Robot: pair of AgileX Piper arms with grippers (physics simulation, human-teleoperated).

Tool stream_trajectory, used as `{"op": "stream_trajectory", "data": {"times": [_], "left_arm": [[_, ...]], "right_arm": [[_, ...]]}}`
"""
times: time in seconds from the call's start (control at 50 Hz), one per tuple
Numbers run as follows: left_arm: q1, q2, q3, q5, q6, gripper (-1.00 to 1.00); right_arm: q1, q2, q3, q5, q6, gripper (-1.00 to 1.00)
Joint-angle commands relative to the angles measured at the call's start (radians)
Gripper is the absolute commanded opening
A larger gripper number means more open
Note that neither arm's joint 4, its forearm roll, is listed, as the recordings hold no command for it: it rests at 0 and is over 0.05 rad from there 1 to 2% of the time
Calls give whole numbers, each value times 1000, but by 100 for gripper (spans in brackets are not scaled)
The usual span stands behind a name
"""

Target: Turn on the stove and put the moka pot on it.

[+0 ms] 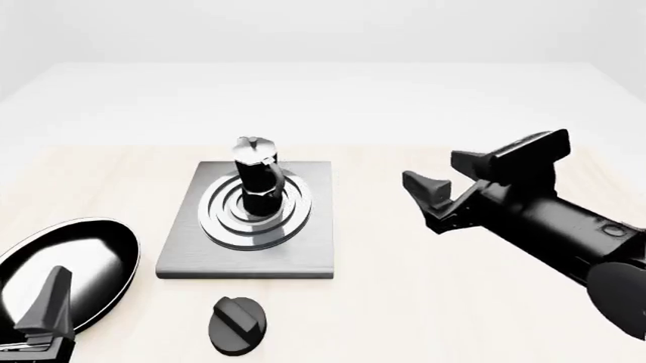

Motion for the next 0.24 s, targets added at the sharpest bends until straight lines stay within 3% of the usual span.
{"op": "stream_trajectory", "data": {"times": [0.02,0.24], "left_arm": [[-5,0,0,-4,-5,100],[-18,0,0,-5,-8,100]], "right_arm": [[-69,-201,95,60,-6,100],[-126,-400,185,224,3,100]]}}
